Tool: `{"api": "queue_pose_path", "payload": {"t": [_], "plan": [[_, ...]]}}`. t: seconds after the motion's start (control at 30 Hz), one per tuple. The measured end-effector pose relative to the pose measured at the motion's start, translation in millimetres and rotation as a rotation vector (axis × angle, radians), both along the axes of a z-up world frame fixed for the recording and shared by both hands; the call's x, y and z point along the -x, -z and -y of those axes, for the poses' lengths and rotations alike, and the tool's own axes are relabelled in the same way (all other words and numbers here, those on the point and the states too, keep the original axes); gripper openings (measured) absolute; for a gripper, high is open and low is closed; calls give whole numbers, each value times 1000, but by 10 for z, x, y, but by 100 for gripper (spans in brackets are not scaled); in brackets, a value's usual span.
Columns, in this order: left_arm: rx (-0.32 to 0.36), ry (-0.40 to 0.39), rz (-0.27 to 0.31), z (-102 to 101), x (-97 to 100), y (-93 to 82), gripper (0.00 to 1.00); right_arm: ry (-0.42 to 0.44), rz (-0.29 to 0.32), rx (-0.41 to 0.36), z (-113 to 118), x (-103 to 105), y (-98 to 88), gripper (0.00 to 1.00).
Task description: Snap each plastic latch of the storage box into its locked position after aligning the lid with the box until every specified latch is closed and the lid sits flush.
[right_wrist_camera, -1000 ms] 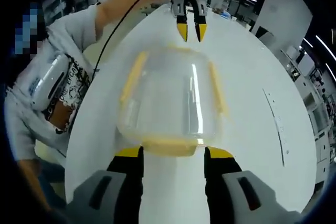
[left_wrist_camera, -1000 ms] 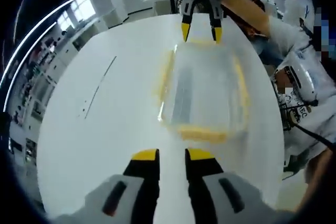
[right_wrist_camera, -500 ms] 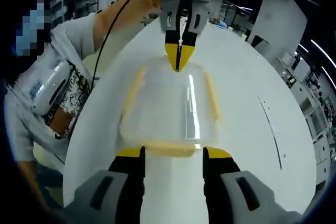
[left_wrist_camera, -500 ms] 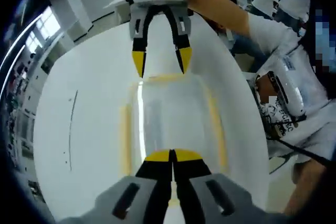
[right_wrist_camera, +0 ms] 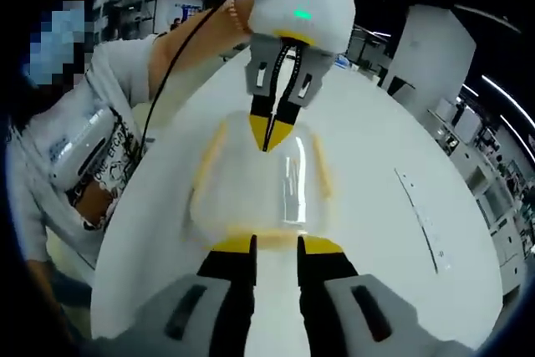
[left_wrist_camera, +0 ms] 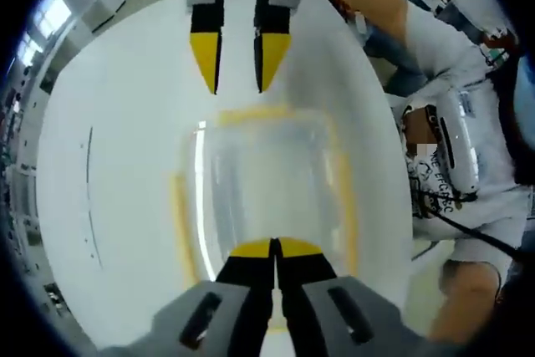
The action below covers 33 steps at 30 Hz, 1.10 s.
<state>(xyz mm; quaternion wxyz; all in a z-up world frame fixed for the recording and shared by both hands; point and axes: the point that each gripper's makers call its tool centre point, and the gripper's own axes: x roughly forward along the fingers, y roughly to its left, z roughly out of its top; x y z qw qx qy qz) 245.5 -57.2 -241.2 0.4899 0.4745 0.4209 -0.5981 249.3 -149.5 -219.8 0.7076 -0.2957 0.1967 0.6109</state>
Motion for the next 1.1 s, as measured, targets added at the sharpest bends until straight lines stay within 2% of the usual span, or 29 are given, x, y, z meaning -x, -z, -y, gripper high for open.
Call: {"api": "queue_pose_path", "payload": {"t": [0.13,0.27,0.4,0.6,0.7,0.9,1.1], "plan": [[-18,-10,6,0,3,-4,0,2,-6,-44,-20,22,86,7],[-7,-10,6,4,16,-10,0,16,2,-91,-9,53,211,0],[12,-23,-5,20,23,-13,0,55,18,-231,13,53,177,0],[4,-37,-20,58,32,-10,0,88,42,-367,58,72,175,0],[-26,-48,-15,75,44,-2,0,88,42,-405,77,73,176,0],[-79,-25,37,71,22,-2,0,99,41,-462,82,62,175,0],[-134,-16,45,81,2,18,0,100,31,-480,80,40,236,0]]}}
